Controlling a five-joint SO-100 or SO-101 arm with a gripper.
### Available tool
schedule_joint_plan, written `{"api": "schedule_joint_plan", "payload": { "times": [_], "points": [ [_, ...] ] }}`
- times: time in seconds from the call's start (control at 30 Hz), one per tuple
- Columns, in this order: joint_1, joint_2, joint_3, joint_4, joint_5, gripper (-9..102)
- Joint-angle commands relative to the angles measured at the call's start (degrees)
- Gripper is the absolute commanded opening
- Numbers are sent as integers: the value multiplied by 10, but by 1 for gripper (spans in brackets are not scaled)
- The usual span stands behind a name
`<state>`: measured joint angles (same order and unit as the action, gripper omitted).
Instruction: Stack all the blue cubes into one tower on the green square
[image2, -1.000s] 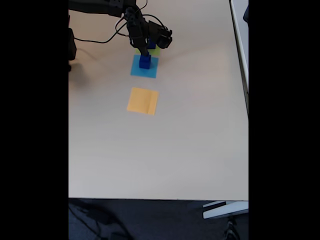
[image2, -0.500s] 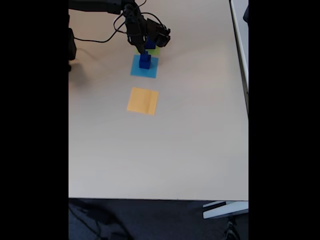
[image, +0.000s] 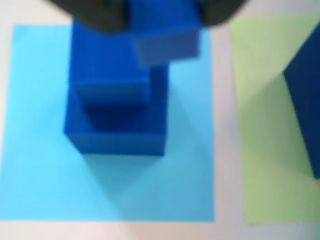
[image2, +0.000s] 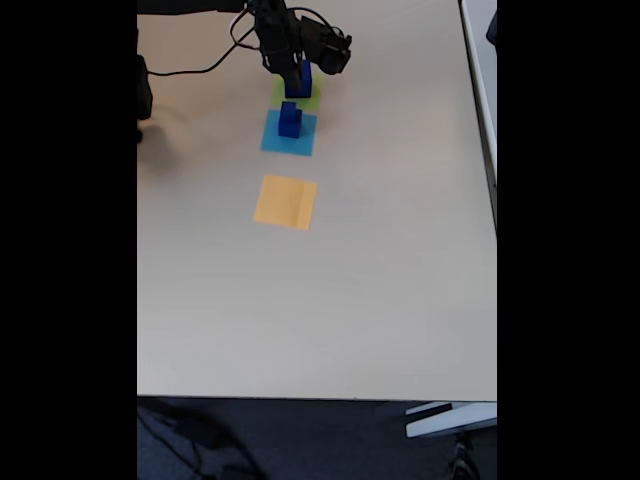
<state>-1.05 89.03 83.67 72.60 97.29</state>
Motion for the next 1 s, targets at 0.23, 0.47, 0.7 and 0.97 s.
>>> {"api": "schedule_joint_plan", "payload": {
  "times": [0.23,0.47,0.7,0.97],
  "points": [
    [-83,-20,-20,-8,117,0],
    [-102,-33,4,-26,137,0],
    [-105,-68,-19,-28,125,0],
    [-110,-92,-31,-40,112,0]
  ]
}}
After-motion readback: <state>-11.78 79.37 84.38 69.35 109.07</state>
